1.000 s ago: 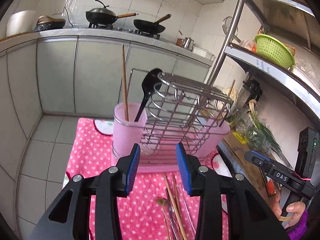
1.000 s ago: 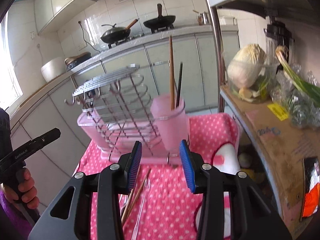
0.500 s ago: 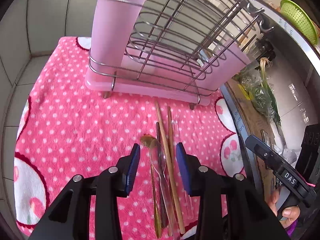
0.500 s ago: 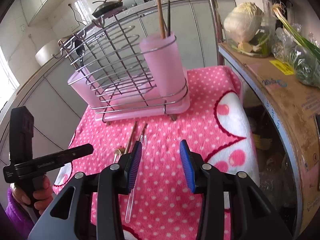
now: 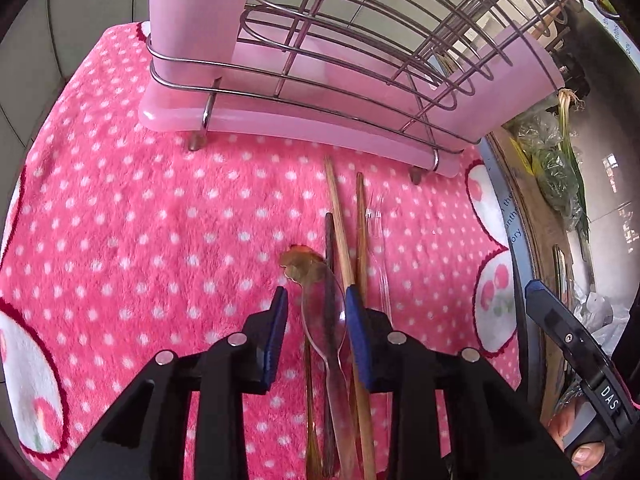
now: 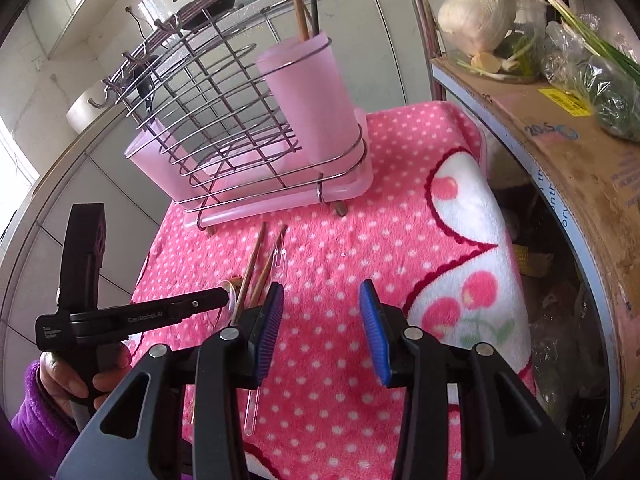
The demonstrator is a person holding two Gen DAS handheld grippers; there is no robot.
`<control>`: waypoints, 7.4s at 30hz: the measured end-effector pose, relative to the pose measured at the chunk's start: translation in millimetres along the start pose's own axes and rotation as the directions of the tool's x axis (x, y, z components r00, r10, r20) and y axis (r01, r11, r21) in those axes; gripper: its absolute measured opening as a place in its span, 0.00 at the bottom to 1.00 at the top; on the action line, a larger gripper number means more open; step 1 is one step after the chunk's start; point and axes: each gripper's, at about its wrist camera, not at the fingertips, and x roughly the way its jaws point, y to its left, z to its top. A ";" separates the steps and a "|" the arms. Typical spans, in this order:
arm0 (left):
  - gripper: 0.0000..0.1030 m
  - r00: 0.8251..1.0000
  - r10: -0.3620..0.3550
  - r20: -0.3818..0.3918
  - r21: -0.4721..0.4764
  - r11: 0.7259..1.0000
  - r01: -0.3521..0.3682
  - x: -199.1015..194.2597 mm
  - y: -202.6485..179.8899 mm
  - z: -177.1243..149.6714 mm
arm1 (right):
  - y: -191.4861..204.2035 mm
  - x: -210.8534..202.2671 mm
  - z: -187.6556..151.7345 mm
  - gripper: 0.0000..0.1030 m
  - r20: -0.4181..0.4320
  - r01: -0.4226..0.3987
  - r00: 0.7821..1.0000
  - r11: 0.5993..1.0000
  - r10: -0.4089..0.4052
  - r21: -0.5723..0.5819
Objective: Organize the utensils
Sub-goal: 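Move both open tools back down to the utensils on the mat, then close the left tool on a clear plastic utensil while the right tool grasps a clear plastic fork, then lift the clear plastic utensils with both tools off the mat, then raise both held plastic utensils above the pink cup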
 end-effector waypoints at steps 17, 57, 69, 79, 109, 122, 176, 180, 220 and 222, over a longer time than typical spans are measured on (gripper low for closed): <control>0.02 0.996 -0.031 0.080 -0.061 0.997 0.036 -48.7 44.2 6.1 | 14.6 44.8 9.0 0.39 -0.136 -0.085 0.986 0.995 0.092 0.054; 0.03 0.978 -0.005 0.207 -0.062 0.998 0.018 -93.6 75.9 6.3 | -14.8 79.3 41.0 0.12 -0.176 0.090 0.981 0.994 -0.078 0.063; 0.03 0.967 0.040 0.251 -0.036 0.999 -0.032 -103.3 66.3 6.0 | -33.3 56.5 38.3 0.12 -0.069 0.041 0.997 0.990 -0.032 0.137; 0.03 0.946 0.038 0.320 -0.041 0.999 -0.027 -121.6 61.8 5.0 | -25.7 28.1 42.6 0.12 0.057 0.030 0.998 0.993 -0.037 0.115; 0.03 0.810 0.012 0.586 0.017 0.999 -0.027 -207.8 35.0 -13.1 | -1.0 -51.2 46.5 0.12 0.254 0.028 0.967 1.000 -0.028 0.005; 0.03 0.795 0.013 0.606 0.021 0.999 -0.032 -213.0 33.8 -15.2 | -9.8 -36.8 50.9 0.12 0.177 -0.001 0.984 1.000 -0.001 0.010; 0.03 0.807 -0.018 0.590 0.007 1.000 0.018 -193.0 61.1 5.8 | -64.5 104.4 69.2 0.41 -0.294 0.204 0.951 0.909 -0.096 0.364; 0.03 0.808 -0.017 0.589 -0.001 1.000 0.022 -190.8 64.9 5.8 | -60.4 108.0 69.1 0.38 -0.291 0.227 0.949 0.905 -0.122 0.360; 0.03 0.652 0.051 0.757 0.010 0.996 -0.090 -246.2 15.2 9.8 | -9.0 -113.0 74.6 0.06 0.566 -0.089 0.823 0.995 0.047 0.046; 0.03 0.628 0.054 0.776 0.009 0.995 -0.096 -254.7 12.5 11.5 | -3.2 -128.1 81.2 0.06 0.593 -0.091 0.802 0.996 0.063 0.018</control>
